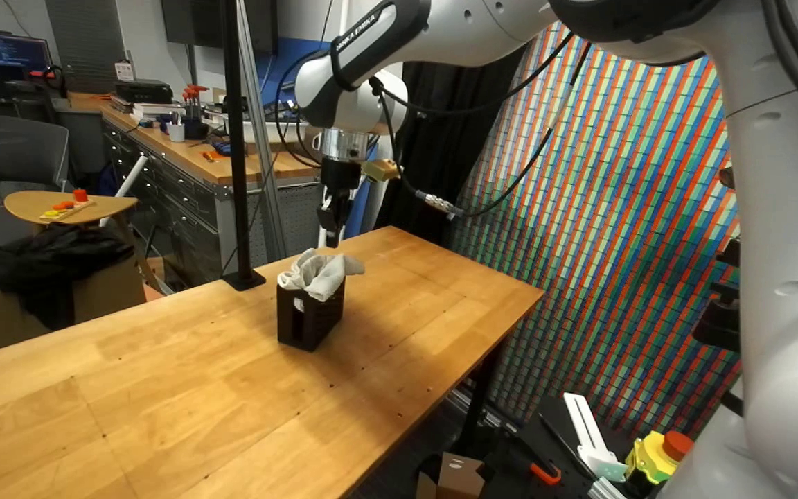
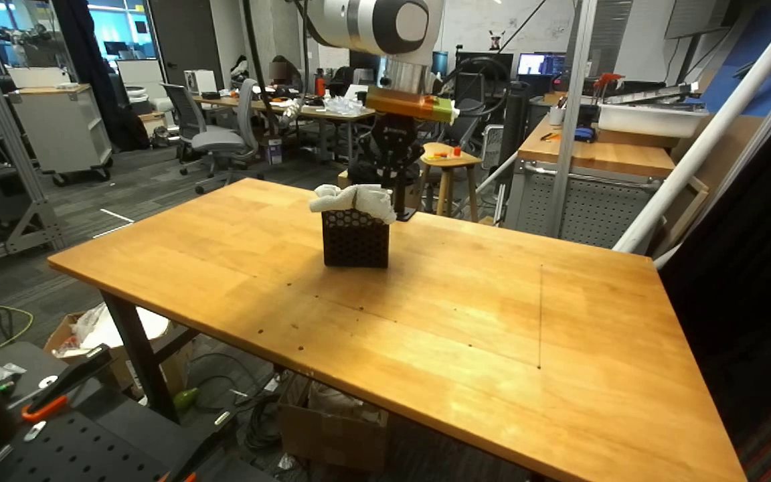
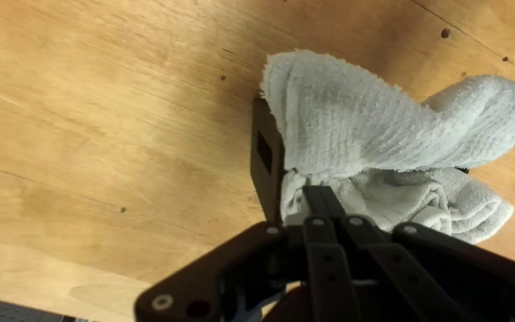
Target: Put the white towel in the black object
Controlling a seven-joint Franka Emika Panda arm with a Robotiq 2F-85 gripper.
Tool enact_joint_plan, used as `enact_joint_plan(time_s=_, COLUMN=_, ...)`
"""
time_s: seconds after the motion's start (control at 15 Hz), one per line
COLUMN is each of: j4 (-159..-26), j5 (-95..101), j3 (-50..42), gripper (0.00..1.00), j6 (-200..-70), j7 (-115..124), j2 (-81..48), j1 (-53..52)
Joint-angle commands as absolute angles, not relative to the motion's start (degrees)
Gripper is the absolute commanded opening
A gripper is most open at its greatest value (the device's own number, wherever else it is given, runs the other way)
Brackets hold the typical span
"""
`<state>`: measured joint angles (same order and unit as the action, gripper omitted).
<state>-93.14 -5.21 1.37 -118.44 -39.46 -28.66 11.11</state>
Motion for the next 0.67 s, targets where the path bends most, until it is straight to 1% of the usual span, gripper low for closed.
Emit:
enact_joint_plan(time_s=0.0, j4=-95.76, j5=0.15, j3=-0.77, gripper=0.02, j6=-116.09, j7=-35.39, j2=-22.26, j1=9.66)
enact_joint_plan(time_s=0.27, j4=-100.37, j5=1.62, j3=-0.59, gripper=0.02, j6=-114.36, j7=-31.98, j2=-18.06, j1=9.31)
enact_joint_plan(time_s=0.6, j4=-106.90, j5=-0.57, j3=0.96, gripper=0.02, j6=-116.69, j7=-27.36, j2=-16.05, j1=7.31)
